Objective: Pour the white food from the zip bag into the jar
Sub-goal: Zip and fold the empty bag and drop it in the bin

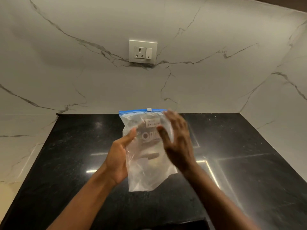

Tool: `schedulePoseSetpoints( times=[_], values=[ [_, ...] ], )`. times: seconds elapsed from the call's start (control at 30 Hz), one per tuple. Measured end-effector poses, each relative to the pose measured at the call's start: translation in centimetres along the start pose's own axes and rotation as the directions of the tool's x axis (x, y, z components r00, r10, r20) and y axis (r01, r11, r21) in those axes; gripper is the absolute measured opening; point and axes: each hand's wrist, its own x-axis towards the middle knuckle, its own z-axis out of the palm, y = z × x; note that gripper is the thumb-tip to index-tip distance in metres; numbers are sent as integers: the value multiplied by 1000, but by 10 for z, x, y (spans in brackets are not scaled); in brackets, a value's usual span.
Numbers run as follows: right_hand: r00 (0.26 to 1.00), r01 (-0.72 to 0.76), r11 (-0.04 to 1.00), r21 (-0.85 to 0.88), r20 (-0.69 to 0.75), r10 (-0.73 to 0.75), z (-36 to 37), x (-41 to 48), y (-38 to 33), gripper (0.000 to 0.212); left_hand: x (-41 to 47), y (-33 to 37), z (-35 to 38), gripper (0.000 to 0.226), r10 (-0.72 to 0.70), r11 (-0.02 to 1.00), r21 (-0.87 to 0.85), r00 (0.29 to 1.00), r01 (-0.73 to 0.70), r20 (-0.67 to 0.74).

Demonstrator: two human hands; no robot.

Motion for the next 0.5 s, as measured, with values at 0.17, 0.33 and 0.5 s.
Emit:
schedulePoseSetpoints(
  times=[0.17, 0.33, 0.5],
  values=[
    [944, -173, 944, 279, 321, 78, -40, 55, 8, 37, -6, -1, -7, 38, -16, 980, 198, 999, 24, -40],
    [942, -161, 902, 401, 334, 20, -41, 51, 14, 8, -2, 16, -13, 68, 261, 838, 506, 964, -203, -44],
    [938, -52, 950, 308, 342, -59, -34, 43, 8, 7, 5, 56, -5, 68, 586, 95, 939, 781, -331, 216]
  ],
)
